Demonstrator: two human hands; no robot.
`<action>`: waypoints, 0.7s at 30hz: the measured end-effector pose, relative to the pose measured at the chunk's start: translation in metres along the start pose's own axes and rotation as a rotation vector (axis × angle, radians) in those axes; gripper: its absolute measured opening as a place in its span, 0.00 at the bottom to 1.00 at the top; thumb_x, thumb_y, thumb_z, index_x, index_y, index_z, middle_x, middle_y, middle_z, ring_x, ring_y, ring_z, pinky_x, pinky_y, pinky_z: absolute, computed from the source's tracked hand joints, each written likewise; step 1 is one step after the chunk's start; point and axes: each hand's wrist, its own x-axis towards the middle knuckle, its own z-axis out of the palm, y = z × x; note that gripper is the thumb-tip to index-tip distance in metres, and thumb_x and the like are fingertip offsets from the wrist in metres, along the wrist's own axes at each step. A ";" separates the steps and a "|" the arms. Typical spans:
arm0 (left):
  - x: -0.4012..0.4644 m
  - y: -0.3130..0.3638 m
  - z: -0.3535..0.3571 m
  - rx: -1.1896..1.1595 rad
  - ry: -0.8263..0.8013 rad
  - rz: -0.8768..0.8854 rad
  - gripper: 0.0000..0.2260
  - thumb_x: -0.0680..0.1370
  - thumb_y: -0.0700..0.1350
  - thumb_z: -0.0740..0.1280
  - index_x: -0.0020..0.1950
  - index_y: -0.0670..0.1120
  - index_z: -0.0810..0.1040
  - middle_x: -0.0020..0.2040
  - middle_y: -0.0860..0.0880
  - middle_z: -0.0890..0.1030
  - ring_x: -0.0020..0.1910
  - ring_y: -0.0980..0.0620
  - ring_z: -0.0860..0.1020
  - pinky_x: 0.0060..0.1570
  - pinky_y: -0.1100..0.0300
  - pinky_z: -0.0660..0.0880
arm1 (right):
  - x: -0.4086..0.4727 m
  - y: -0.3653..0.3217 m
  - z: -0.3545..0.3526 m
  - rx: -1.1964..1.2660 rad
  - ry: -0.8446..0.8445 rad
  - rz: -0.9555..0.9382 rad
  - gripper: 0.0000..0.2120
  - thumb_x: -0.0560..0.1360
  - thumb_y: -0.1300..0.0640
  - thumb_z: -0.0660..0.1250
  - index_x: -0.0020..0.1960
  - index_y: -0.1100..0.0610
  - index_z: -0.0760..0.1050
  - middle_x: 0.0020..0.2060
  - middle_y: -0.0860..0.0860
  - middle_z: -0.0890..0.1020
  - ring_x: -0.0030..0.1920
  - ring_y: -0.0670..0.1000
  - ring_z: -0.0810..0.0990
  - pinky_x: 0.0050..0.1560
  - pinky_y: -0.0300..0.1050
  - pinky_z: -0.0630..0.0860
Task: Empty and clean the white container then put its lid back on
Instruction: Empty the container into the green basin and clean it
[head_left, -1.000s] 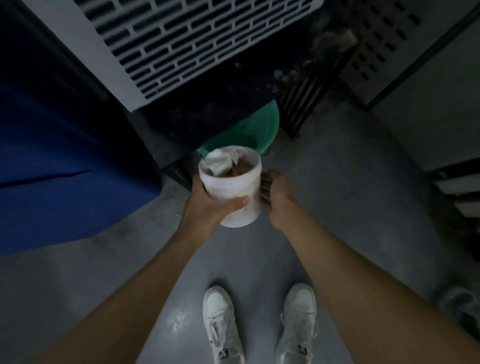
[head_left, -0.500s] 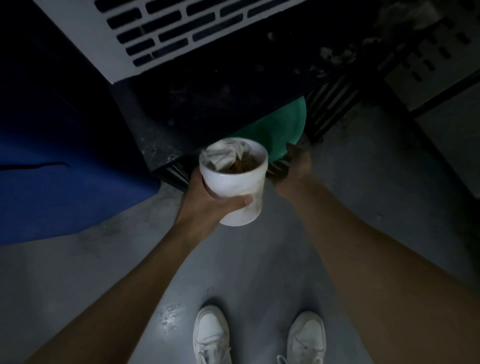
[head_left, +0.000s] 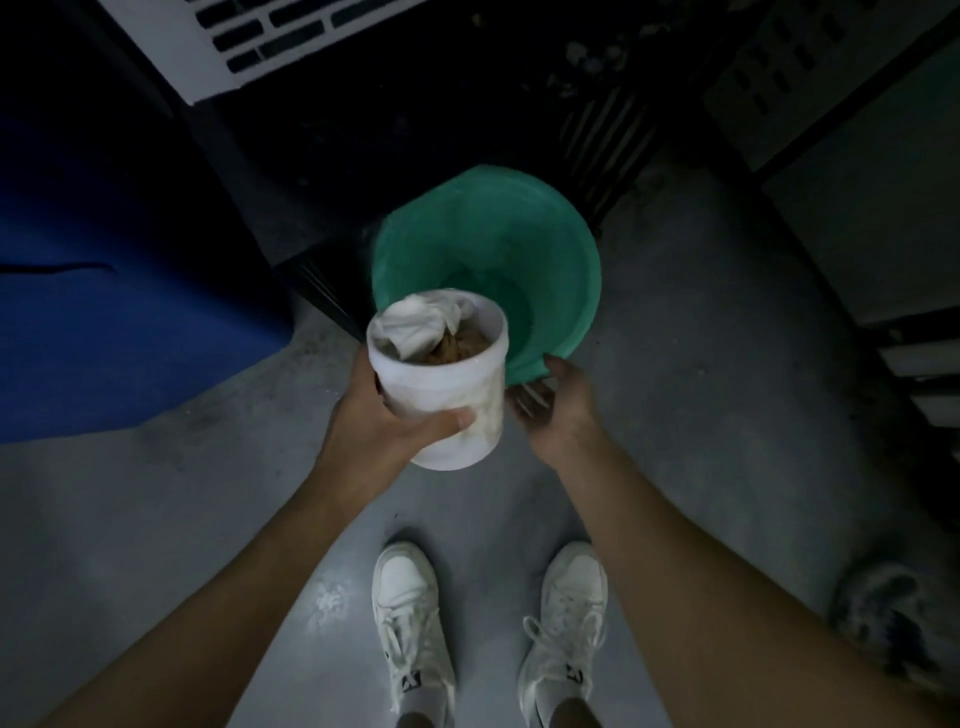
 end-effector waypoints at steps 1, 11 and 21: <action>-0.007 0.001 0.002 0.000 -0.009 -0.010 0.52 0.59 0.58 0.87 0.80 0.57 0.68 0.69 0.60 0.82 0.68 0.61 0.80 0.66 0.55 0.78 | -0.004 0.003 -0.013 -0.006 0.038 0.001 0.12 0.83 0.57 0.62 0.64 0.58 0.76 0.49 0.57 0.81 0.48 0.56 0.81 0.65 0.53 0.77; -0.028 0.003 0.029 0.034 -0.097 -0.114 0.58 0.50 0.68 0.87 0.77 0.60 0.69 0.67 0.65 0.82 0.65 0.64 0.81 0.63 0.59 0.81 | -0.017 -0.010 -0.068 -0.084 0.193 -0.027 0.12 0.84 0.55 0.61 0.42 0.52 0.74 0.20 0.44 0.77 0.25 0.43 0.78 0.44 0.42 0.77; 0.010 0.021 0.054 0.034 -0.152 -0.299 0.58 0.52 0.71 0.84 0.77 0.49 0.74 0.69 0.50 0.84 0.66 0.47 0.83 0.66 0.44 0.80 | -0.036 -0.014 -0.030 -0.703 0.182 -0.473 0.12 0.83 0.55 0.61 0.60 0.60 0.78 0.57 0.58 0.83 0.58 0.60 0.81 0.61 0.55 0.78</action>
